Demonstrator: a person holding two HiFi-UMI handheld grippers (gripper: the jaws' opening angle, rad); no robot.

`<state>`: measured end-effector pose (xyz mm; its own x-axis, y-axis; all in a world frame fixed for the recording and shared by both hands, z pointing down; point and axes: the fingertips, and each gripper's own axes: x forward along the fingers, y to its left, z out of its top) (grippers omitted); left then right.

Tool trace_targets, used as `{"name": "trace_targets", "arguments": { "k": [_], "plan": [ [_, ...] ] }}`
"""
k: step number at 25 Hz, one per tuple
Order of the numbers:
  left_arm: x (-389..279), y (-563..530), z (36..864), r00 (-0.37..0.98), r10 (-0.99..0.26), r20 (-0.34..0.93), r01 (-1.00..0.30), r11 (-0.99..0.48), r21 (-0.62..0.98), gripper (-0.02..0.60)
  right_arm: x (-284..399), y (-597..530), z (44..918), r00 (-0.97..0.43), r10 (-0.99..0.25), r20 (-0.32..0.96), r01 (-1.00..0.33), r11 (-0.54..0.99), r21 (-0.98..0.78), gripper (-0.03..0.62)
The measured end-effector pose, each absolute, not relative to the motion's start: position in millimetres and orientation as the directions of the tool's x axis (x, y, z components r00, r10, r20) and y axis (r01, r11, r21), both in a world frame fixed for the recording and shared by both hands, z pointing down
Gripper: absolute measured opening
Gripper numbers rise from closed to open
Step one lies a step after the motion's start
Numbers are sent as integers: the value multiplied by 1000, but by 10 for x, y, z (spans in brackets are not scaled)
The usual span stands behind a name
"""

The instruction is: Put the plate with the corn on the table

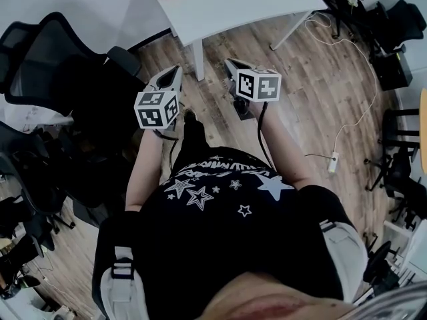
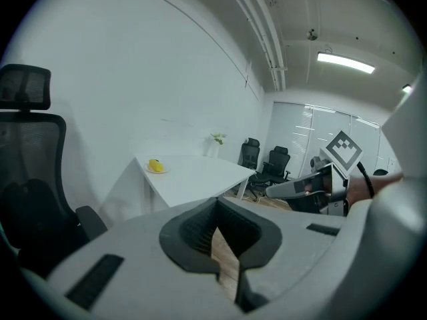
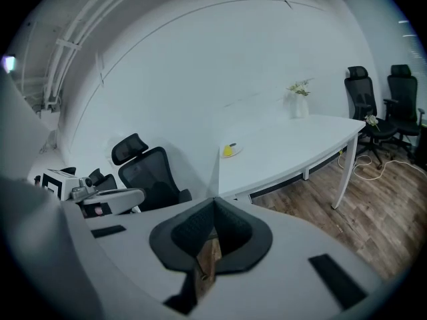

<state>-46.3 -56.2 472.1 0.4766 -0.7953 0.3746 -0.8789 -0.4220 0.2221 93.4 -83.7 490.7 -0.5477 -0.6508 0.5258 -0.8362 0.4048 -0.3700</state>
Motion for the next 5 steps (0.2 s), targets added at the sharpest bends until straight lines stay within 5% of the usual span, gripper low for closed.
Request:
{"name": "trace_targets", "arguments": {
  "k": [5],
  "plan": [
    [-337,-369,4636,482,-807,343,-876,-433,212,6,1003,-614,4877,-550,-654,518,-835,427,-348,6]
  ]
}}
